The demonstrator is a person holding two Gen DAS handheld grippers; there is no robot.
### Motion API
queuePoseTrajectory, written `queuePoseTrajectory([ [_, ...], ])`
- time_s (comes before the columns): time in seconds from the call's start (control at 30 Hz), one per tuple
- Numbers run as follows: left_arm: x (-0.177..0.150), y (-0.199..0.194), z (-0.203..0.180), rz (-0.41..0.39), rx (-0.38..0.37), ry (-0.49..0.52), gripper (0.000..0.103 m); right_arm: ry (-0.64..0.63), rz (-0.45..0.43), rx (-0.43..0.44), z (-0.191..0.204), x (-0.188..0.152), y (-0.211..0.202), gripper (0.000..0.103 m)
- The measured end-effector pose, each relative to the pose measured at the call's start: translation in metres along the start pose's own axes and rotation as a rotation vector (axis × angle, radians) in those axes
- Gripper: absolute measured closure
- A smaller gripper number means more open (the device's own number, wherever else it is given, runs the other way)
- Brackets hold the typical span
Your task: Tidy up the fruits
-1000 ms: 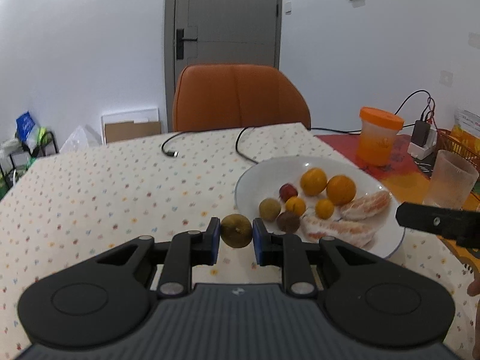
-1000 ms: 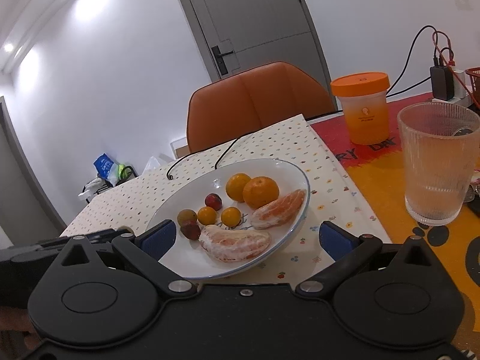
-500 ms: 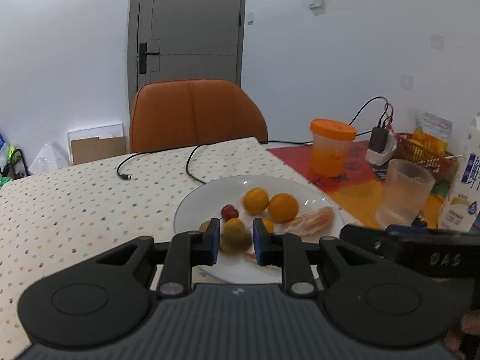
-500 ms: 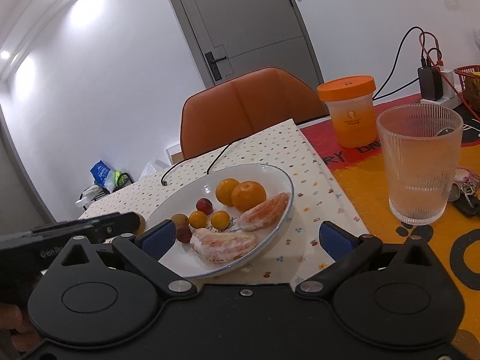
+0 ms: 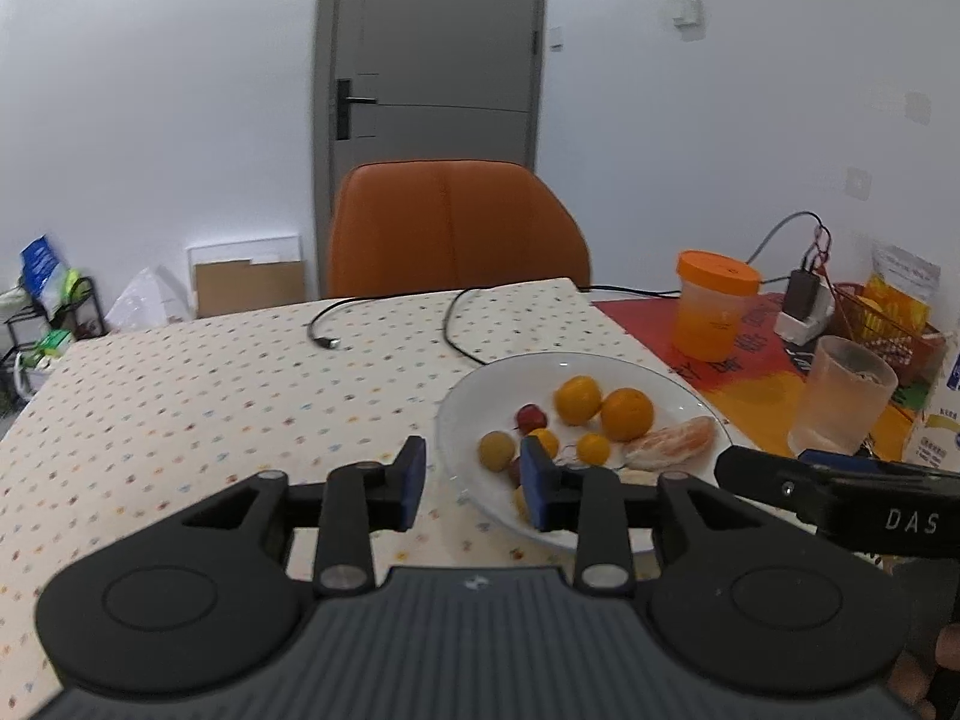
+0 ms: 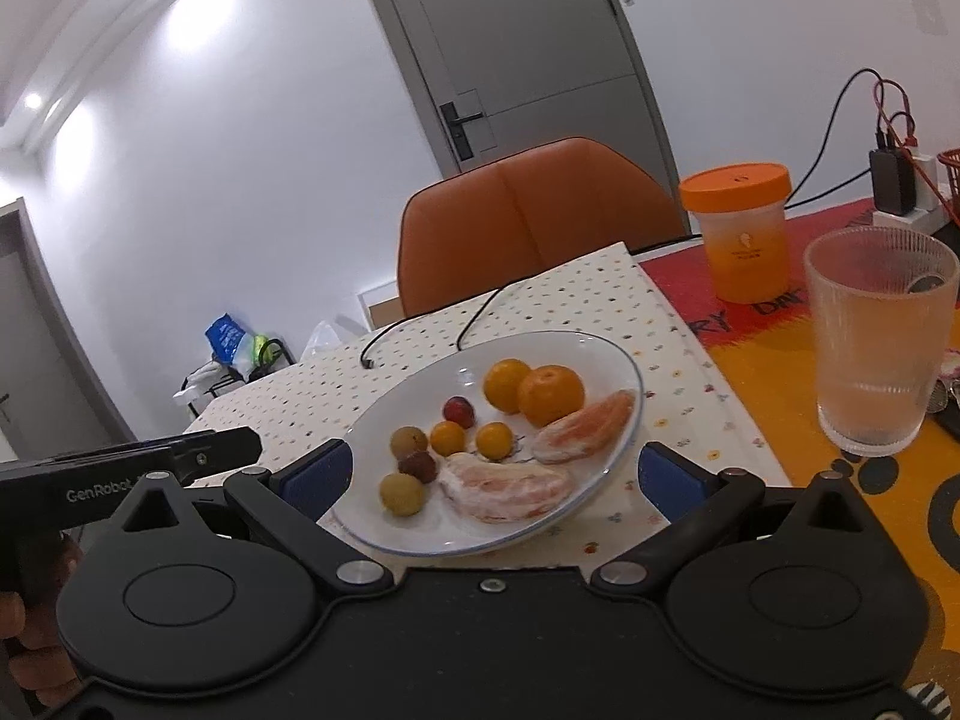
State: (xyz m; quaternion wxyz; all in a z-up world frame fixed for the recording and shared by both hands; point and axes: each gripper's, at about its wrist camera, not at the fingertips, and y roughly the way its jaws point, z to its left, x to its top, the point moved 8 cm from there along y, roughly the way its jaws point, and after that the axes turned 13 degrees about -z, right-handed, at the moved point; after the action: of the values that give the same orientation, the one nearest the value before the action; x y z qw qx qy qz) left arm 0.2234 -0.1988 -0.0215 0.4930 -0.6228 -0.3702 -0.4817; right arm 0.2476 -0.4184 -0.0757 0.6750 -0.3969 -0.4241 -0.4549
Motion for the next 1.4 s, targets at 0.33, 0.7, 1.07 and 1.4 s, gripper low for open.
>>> queuePoseTrajectory([
  [0.33,-0.004,-0.029,0.032,0.003,0.075,-0.027,0.036,-0.033,0.027,0.012,0.024,-0.005,-0.003,0.000],
  [0.7,-0.008,-0.053,0.065,0.001,0.113,-0.076,0.014,-0.080,0.042,0.016,0.054,-0.006,-0.004,0.000],
  [1.07,-0.019,-0.080,0.090,0.026,0.145,-0.102,0.005,-0.125,0.071,0.039,0.082,-0.015,-0.015,0.000],
  [1.4,-0.026,-0.111,0.110,0.012,0.190,-0.124,0.001,-0.156,0.076,0.083,0.109,-0.016,-0.024,0.000],
])
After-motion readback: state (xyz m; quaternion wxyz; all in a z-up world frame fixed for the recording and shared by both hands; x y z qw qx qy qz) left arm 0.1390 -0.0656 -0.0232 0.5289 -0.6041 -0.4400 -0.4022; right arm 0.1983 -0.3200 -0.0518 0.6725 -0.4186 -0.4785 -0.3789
